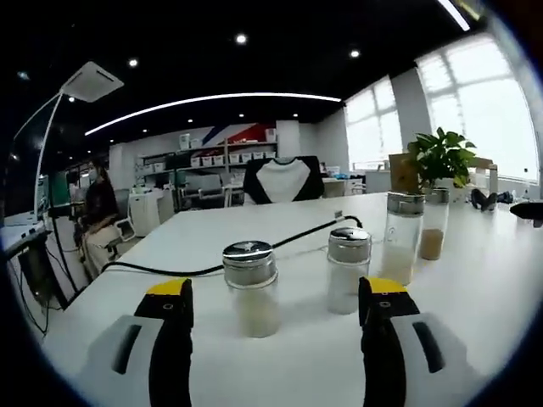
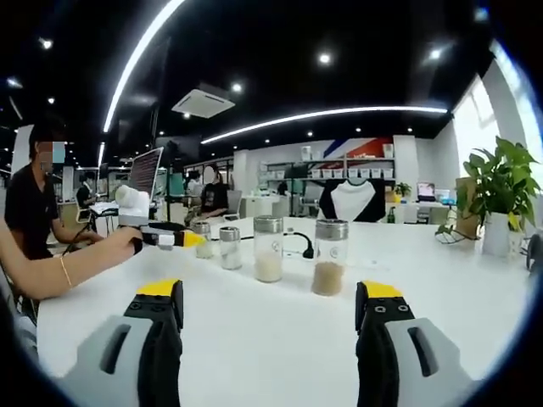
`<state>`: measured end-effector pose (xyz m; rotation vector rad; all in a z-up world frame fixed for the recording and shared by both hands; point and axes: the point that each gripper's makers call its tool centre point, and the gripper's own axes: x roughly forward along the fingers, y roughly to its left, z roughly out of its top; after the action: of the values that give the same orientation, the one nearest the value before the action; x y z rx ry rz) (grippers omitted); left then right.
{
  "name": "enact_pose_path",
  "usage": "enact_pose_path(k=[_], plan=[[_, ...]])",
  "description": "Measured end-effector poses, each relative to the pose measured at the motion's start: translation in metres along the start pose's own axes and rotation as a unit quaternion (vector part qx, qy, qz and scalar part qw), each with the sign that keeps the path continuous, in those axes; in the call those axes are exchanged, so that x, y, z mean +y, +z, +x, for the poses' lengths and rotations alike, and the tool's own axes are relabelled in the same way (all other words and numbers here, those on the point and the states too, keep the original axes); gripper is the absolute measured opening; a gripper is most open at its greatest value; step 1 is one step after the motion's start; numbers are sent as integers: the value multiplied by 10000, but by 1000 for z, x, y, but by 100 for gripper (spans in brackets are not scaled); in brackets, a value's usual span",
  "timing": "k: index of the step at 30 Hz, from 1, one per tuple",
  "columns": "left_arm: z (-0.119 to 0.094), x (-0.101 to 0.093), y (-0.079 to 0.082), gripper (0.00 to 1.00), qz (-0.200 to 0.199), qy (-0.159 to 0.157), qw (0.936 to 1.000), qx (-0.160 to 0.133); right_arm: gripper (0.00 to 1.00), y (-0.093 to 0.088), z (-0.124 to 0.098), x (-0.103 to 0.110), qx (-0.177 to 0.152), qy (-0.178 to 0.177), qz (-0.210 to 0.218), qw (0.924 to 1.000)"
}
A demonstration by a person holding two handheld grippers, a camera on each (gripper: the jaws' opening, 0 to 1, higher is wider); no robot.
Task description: Rotate the seasoning bottle until the label or dispensing opening points toward the visible target arrow and the bottle remains upright within the marked orientation range
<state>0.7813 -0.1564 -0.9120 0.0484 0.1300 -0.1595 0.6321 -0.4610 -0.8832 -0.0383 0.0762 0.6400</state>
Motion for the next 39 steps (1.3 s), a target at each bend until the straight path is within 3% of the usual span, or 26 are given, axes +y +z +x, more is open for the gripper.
enact_pose_path(k=[9,16,19,25,28,39], plan=[[11,7,-13,81,-128,217,9997,59,84,14,-13,14,-89,97,-110,9999],[17,15,-19,69,219,306,9992,100,84,22,-20,18,-140,81,-161,9997],[20,11,-17,57,94,58,9999,-43,84,22,-20,22,-136,102,-167,9997],[24,13,-14,48,44,-45,9999,-152,83,24,-21,27,-165,196,-147,9996],[24,15,-11,36,251,43,9992,-319,83,21,-21,30,-137,232,-138,9995],[24,12,-13,35,189,-146,9992,-324,83,15,-24,37,-48,319,-143,9994]])
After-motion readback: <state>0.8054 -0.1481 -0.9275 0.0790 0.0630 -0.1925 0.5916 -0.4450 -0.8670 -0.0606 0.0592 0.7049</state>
